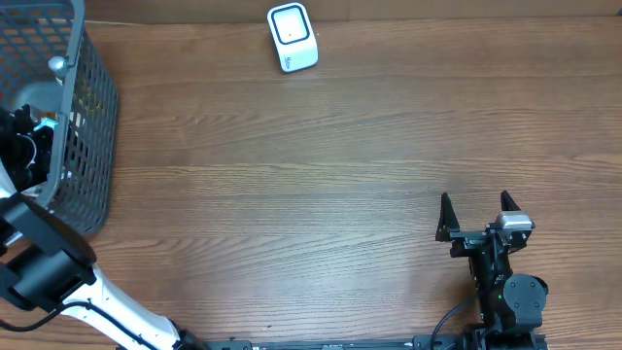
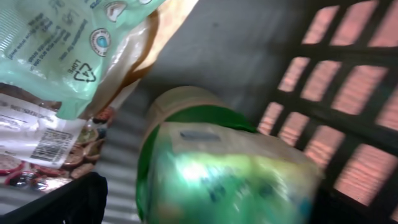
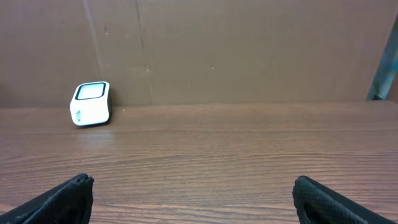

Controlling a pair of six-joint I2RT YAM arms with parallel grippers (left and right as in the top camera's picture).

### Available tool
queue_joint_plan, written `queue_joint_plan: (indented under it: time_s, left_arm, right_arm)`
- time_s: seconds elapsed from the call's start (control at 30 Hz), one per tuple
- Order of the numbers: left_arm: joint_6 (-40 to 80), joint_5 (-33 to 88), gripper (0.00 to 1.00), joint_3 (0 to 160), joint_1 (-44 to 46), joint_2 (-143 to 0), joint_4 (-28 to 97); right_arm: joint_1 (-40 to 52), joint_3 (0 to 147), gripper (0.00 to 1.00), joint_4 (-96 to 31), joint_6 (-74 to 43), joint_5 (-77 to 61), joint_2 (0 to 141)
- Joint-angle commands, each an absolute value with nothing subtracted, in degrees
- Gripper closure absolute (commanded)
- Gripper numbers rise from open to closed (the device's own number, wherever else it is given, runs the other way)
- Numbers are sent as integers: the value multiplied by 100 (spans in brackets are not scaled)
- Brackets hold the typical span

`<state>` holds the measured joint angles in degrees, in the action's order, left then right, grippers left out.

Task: Scan the item barcode
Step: 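Reach into the basket and grasp the green-capped bottle with left gripper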

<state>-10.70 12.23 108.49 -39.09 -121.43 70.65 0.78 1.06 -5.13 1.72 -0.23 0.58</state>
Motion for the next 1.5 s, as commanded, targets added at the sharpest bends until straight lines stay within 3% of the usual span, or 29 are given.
queue_joint_plan:
  time_s: [0.0,0.77,0.83,1.0,1.17,1.23,1.33,1.47]
  left_arm:
    - [-1146,792,0,10912,-3732,-12261,7078]
    - [-1002,792,1,10370,-3699,-12261,6534]
    - [-1002,792,5,10346,-3699,-12261,6493]
    - [-1002,792,29,10346,-3699,-12261,6423]
    - [-987,676,35,10370,-3699,-12256,6401]
    - [-812,552,32,10372,-3701,-12241,6383]
    - [-600,296,15,10377,-3710,-12232,6370]
    - [-735,204,13,10377,-3710,-12232,6335]
  right_arm:
    - [67,45,0,-480,196,-71,16]
    - [67,45,0,-480,196,-71,16]
    - [67,45,0,-480,196,-71,16]
    - [67,45,0,-480,196,-71,16]
    - [67,45,0,-480,196,-71,16]
    - [67,45,0,-480,196,-71,16]
    - [67,45,0,-480,196,-71,16]
    - [67,45,0,-482,196,-71,16]
